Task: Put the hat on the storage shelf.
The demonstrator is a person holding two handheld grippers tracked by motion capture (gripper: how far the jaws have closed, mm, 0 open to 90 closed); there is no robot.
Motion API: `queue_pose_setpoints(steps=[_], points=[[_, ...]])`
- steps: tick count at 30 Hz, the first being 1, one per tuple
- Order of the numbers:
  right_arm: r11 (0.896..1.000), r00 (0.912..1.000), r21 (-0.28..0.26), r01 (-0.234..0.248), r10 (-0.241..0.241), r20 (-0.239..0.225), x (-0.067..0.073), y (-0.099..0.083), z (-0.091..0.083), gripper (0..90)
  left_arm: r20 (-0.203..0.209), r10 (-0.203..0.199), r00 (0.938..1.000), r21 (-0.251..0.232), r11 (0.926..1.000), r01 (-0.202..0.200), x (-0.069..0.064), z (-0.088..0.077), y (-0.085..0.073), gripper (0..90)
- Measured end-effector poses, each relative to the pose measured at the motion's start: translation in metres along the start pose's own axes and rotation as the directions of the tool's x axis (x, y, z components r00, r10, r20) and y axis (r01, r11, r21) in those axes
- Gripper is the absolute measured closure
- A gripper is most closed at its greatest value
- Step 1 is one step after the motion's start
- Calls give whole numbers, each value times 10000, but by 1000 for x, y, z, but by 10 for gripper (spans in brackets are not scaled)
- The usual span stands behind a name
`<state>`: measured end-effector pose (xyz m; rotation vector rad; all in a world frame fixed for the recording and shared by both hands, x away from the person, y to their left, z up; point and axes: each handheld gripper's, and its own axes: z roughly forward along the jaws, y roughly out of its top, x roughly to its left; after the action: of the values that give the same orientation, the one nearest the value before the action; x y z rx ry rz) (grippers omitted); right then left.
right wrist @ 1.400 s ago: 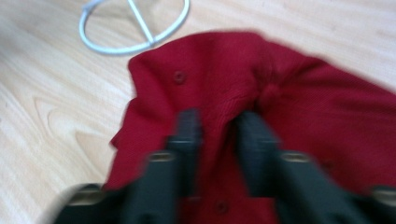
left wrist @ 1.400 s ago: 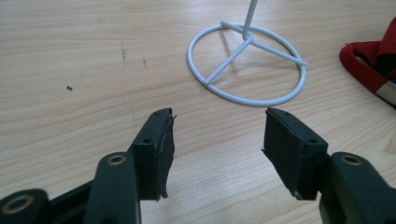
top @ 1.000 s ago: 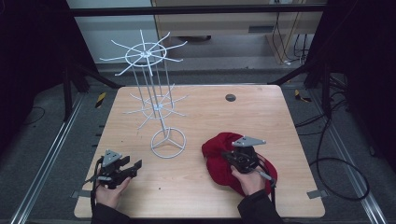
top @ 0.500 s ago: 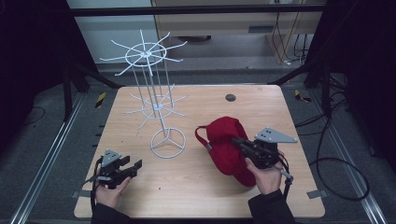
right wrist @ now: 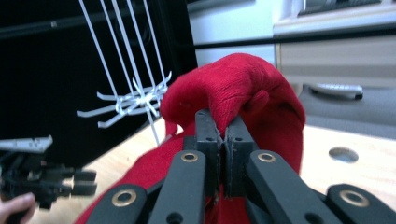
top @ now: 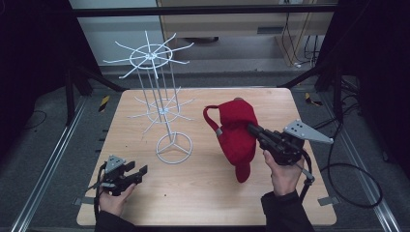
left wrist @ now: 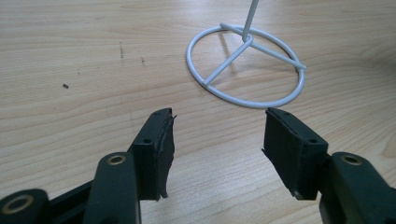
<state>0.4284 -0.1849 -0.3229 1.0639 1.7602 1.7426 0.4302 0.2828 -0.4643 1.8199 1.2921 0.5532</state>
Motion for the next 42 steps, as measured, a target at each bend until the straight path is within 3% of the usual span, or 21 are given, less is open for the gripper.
queue_pose_setpoints(steps=[13,22,27,42], points=[[9927,9999,-1208,-24,12,-103,7,34,1,876,-2,66,10000,-35,10000,-66,0,1,0,422],[9776,9993,-2101,112,-182,-314,22,65,6,875,59,122,9999,11,9999,-122,-1,2,0,421],[9637,9989,-2661,211,-314,-347,29,86,5,876,50,105,9999,39,9999,-106,-1,2,0,420],[9374,9946,-3444,510,-791,-679,53,127,5,875,56,75,10000,43,10000,-75,0,2,0,421]])
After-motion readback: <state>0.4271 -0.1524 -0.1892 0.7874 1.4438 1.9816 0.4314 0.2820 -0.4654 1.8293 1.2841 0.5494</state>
